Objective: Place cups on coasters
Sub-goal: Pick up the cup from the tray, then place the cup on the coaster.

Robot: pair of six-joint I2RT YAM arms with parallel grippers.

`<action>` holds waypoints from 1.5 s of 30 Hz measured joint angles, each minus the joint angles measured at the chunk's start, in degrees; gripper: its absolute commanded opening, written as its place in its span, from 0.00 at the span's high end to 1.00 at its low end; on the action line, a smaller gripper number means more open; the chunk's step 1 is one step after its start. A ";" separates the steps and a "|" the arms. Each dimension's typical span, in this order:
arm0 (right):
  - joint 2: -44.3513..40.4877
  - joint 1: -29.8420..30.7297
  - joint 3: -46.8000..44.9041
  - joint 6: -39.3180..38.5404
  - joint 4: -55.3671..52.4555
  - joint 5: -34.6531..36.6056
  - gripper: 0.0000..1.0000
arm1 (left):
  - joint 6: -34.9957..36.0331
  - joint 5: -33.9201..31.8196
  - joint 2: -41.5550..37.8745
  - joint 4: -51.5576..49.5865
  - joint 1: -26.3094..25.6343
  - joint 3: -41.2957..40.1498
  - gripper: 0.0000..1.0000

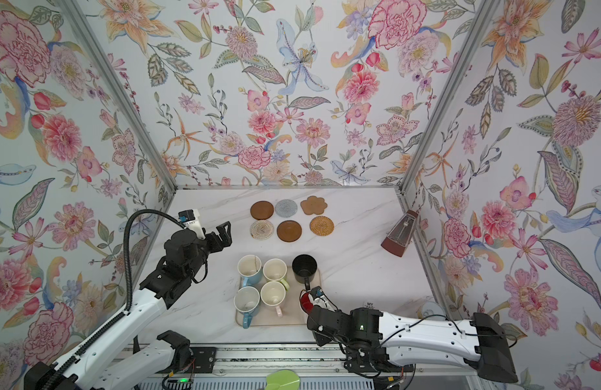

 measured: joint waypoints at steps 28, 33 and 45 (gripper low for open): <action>-3.96 -23.76 13.64 -0.28 -17.75 1.53 1.00 | -0.66 0.26 1.86 1.84 0.00 0.00 0.01; 0.09 -35.93 21.11 -7.32 -16.20 1.31 1.00 | -0.98 0.31 2.67 2.40 0.00 0.00 0.01; 19.39 -52.89 28.09 -22.27 1.77 -6.95 1.00 | -1.05 1.27 3.76 3.17 0.46 0.00 0.01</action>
